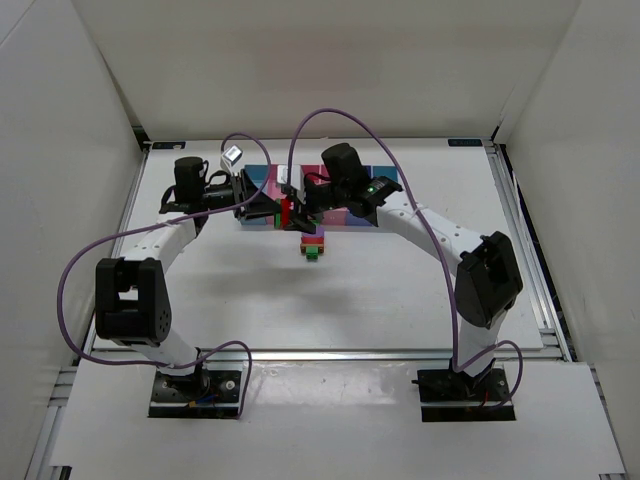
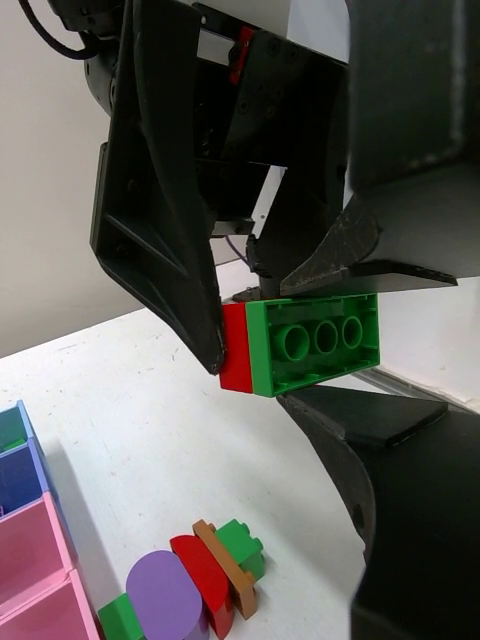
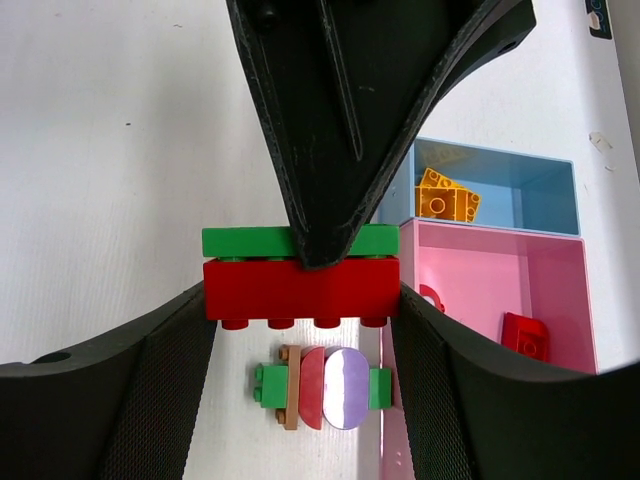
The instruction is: Sort the legos into containers by color
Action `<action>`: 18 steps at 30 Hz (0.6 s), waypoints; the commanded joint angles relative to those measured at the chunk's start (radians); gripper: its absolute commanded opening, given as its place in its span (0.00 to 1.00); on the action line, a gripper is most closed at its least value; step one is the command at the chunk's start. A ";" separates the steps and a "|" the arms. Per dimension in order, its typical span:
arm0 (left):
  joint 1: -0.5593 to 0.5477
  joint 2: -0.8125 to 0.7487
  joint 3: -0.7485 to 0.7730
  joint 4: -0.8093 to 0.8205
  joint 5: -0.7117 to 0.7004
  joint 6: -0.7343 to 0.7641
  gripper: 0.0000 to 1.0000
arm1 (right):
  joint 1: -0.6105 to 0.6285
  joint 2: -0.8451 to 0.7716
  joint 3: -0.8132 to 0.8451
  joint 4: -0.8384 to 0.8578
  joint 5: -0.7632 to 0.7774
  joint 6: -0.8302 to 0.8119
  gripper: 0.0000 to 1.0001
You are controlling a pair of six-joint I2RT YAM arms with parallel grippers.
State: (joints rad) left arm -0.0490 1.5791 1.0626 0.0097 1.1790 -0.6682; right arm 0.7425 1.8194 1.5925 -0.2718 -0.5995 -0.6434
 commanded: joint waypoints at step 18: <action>0.090 -0.094 -0.021 0.065 -0.024 0.016 0.22 | -0.087 -0.094 -0.080 -0.129 0.066 -0.010 0.34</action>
State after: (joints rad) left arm 0.0364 1.5444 1.0534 0.0563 1.1591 -0.6697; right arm 0.6708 1.7889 1.5333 -0.3946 -0.5449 -0.6445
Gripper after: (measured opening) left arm 0.471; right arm 0.698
